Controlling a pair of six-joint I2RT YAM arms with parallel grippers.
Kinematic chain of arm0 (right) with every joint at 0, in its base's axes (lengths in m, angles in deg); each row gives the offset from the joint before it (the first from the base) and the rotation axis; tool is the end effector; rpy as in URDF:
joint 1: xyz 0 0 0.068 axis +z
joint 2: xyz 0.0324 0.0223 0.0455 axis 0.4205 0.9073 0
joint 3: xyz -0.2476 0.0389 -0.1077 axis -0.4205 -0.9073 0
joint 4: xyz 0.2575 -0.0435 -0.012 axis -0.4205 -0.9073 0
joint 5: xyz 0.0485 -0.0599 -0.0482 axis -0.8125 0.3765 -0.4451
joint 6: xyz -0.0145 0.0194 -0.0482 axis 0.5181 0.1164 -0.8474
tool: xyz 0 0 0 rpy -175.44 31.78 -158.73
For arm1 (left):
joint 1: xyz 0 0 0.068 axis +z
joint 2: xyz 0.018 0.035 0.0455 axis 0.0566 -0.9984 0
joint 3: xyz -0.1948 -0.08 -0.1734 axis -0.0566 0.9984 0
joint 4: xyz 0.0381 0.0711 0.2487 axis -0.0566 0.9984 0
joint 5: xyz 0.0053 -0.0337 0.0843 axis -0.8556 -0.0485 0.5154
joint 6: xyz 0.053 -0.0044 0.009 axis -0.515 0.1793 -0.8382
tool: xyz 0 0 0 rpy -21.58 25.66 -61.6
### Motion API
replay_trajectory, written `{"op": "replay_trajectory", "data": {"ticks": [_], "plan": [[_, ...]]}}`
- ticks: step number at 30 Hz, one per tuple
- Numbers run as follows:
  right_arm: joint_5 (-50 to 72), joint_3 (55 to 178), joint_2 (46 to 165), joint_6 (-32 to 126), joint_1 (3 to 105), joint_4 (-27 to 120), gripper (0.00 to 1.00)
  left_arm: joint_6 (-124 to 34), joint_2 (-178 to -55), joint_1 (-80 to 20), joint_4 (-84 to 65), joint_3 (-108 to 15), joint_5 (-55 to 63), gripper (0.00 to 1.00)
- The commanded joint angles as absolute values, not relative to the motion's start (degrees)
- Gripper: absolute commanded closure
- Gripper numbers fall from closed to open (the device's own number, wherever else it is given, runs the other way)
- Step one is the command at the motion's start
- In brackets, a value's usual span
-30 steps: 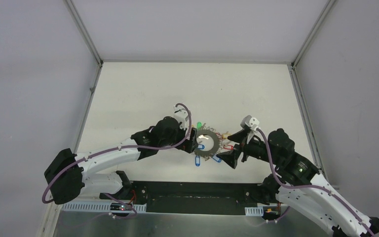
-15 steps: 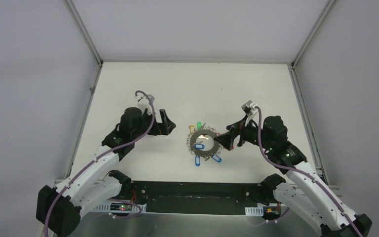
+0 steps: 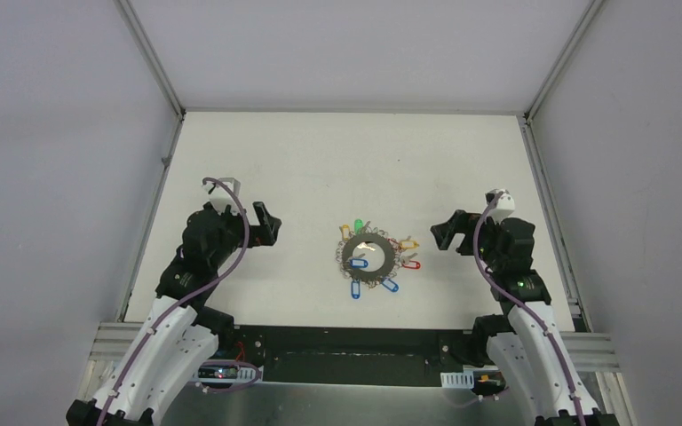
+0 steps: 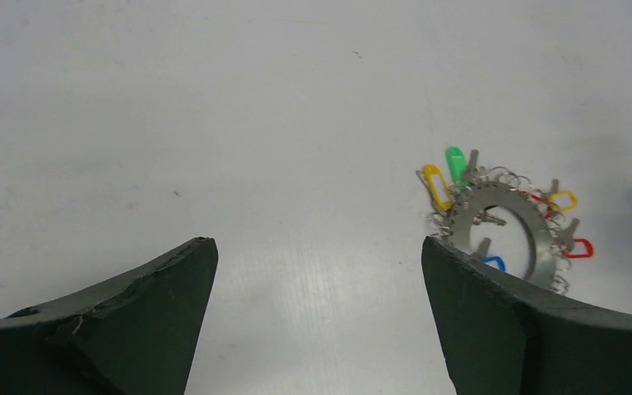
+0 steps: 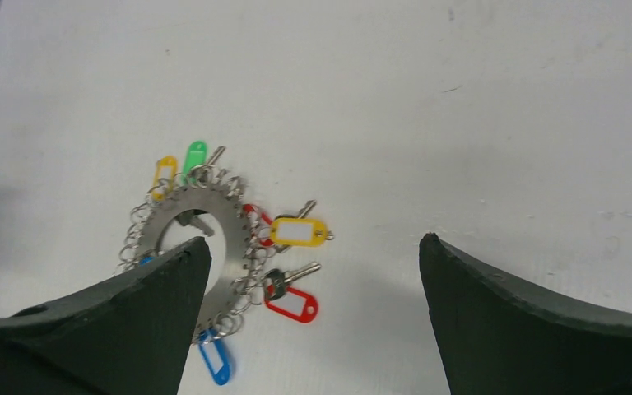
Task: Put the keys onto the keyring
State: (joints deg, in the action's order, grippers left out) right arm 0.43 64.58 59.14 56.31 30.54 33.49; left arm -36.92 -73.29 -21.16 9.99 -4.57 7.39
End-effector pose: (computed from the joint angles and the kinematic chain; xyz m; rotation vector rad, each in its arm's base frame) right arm 0.1519 0.0263 0.2321 -0.0286 2.0216 0.5625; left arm 0.1387 -0.0479 0.2684 0.0265 1.9481 -0.5152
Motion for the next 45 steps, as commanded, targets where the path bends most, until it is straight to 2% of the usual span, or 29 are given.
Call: {"op": "replay_trajectory", "data": {"ticks": [1,5,9,11,14,21,25,27,31,36,43,45], "plan": [[12.9,61.8,55.7,47.1,30.2,38.3,0.0,-46.9,-74.8,-20.8,9.3,-4.2,17.3,0.01],[18.4,56.7,56.0,44.0,30.1,45.8,0.0,-50.7,-79.9,-20.8,3.3,-1.0,25.9,0.01],[20.8,52.7,61.1,43.0,29.9,57.0,0.0,-55.0,-86.7,-20.7,-15.3,6.5,31.0,0.01],[20.6,51.5,64.9,41.9,29.6,61.8,0.0,-58.1,-90.3,-20.4,-29.4,12.9,29.8,0.01],[20.7,51.3,71.2,40.6,28.6,67.9,0.0,-57.9,-97.7,-18.3,-43.2,15.3,27.3,0.01],[16.4,52.1,83.5,39.5,26.2,81.8,0.0,-61.9,-115.4,-11.3,-53.1,9.4,19.8,0.02],[15.7,53.0,88.2,39.2,25.9,86.1,0.0,-58.9,-127.2,-6.5,-67.5,10.7,17.3,0.01],[15.6,53.2,89.7,39.5,25.6,87.9,0.0,-57.9,-125.0,-5.9,-60.1,8.1,15.9,0.01],[15.7,54.1,93.1,40.0,25.3,90.5,0.0,-57.3,-126.0,-5.8,-55.9,5.8,17.4,0.01],[15.6,57.2,101.0,40.1,25.3,94.3,0.0,-57.7,-126.8,-5.8,-57.6,5.9,17.6,0.01],[21.8,60.2,112.4,41.9,25.3,100.0,0.0,-57.6,-126.3,-5.8,-56.3,5.7,17.5,0.01],[21.9,61.5,111.4,42.1,25.3,96.3,0.0,-57.7,-126.6,-5.8,-56.7,5.7,17.6,0.01]]}}
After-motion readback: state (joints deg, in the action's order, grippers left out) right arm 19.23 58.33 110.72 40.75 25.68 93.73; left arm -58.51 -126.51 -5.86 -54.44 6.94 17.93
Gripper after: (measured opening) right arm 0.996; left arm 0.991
